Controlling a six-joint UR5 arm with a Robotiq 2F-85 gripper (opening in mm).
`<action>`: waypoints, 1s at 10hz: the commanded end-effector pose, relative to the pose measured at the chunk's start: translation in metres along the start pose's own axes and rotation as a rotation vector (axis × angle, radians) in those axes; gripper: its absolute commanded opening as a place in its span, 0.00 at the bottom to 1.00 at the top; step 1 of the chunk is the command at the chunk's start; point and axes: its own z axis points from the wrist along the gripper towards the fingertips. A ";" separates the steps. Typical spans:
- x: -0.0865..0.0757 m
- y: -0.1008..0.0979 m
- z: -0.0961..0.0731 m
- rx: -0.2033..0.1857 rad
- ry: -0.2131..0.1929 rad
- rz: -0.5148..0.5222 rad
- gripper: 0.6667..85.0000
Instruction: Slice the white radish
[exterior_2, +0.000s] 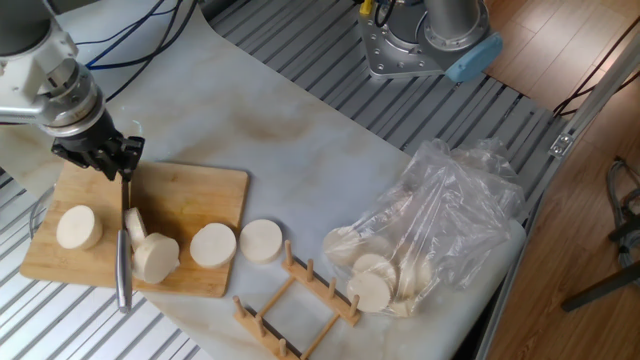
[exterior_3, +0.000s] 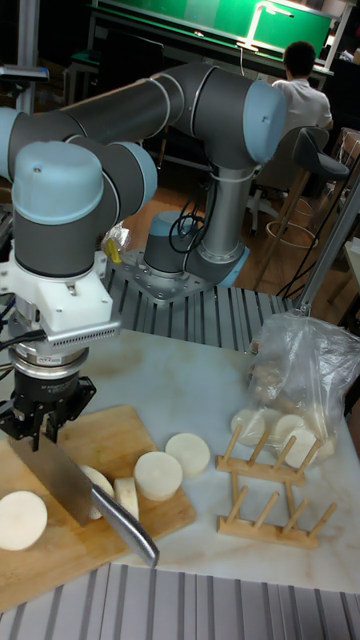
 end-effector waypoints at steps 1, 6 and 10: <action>-0.029 -0.001 -0.004 -0.016 -0.020 0.011 0.32; -0.025 -0.001 -0.001 0.000 0.019 0.017 0.22; -0.011 0.003 0.003 -0.002 0.027 0.016 0.22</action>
